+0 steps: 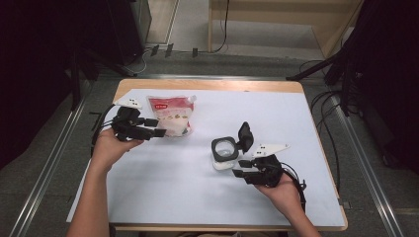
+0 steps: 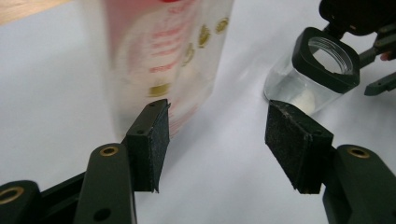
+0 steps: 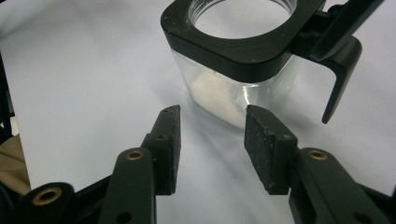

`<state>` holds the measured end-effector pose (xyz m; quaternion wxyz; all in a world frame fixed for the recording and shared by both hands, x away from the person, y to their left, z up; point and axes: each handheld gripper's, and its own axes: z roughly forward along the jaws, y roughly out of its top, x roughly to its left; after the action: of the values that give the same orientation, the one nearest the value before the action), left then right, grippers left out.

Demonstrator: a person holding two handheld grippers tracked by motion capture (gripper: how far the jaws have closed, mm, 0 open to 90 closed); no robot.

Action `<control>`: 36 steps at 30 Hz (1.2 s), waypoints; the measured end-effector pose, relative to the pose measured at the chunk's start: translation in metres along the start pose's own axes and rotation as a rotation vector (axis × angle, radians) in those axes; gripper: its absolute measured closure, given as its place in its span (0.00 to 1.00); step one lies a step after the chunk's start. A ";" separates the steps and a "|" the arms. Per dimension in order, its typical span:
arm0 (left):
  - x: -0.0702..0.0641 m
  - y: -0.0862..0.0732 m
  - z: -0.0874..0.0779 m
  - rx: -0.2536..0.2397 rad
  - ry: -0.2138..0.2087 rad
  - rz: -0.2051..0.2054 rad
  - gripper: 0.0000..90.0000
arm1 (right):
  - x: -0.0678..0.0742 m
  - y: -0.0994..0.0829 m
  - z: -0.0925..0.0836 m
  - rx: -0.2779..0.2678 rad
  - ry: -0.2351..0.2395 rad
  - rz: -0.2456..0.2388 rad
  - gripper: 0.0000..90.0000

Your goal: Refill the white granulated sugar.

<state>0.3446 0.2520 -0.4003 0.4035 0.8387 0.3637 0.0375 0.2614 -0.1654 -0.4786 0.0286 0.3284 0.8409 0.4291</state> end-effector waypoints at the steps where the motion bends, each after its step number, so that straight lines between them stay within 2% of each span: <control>1: 0.004 -0.001 -0.002 -0.008 0.002 -0.010 0.45 | 0.000 0.000 0.000 0.001 0.000 -0.001 0.63; 4: 0.010 -0.003 -0.005 -0.010 0.019 -0.023 0.44 | 0.000 0.000 0.000 0.000 0.003 -0.005 0.63; 5: 0.013 -0.004 -0.005 -0.017 0.029 -0.045 0.43 | 0.001 0.000 0.000 0.000 0.003 -0.004 0.63; 7: 0.019 -0.005 -0.007 -0.025 0.037 -0.061 0.41 | 0.001 -0.001 0.001 0.004 0.004 -0.008 0.63; 11: 0.029 -0.002 -0.006 -0.053 0.027 -0.086 0.40 | 0.002 -0.001 0.002 0.006 -0.001 -0.008 0.63; 16: 0.030 0.006 0.003 -0.053 0.034 -0.061 0.40 | 0.003 -0.002 0.001 0.006 -0.003 -0.004 0.63; 23: 0.029 0.018 0.023 -0.021 0.040 -0.020 0.41 | 0.006 -0.004 -0.001 -0.004 -0.005 -0.003 0.62; 27: 0.029 0.020 0.033 -0.014 0.042 -0.016 0.44 | 0.011 -0.004 0.001 -0.009 0.001 -0.009 0.61; 30: 0.032 0.019 0.037 -0.053 0.024 -0.032 0.49 | 0.015 -0.003 0.003 -0.008 0.007 -0.024 0.61; 31: 0.033 0.018 0.038 -0.065 -0.003 -0.046 0.50 | 0.016 -0.002 0.004 -0.013 0.010 -0.028 0.61; 33: 0.034 0.017 0.039 -0.079 -0.016 -0.059 0.55 | 0.018 -0.002 0.004 -0.015 0.017 -0.033 0.61; 36: 0.031 0.018 0.039 -0.079 -0.002 -0.045 0.64 | 0.023 -0.001 0.006 -0.015 0.022 -0.045 0.61</control>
<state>0.3912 0.2395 -0.4211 0.4374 0.8139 0.3802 0.0419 0.2452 -0.1487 -0.4773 0.0313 0.3043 0.8452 0.4382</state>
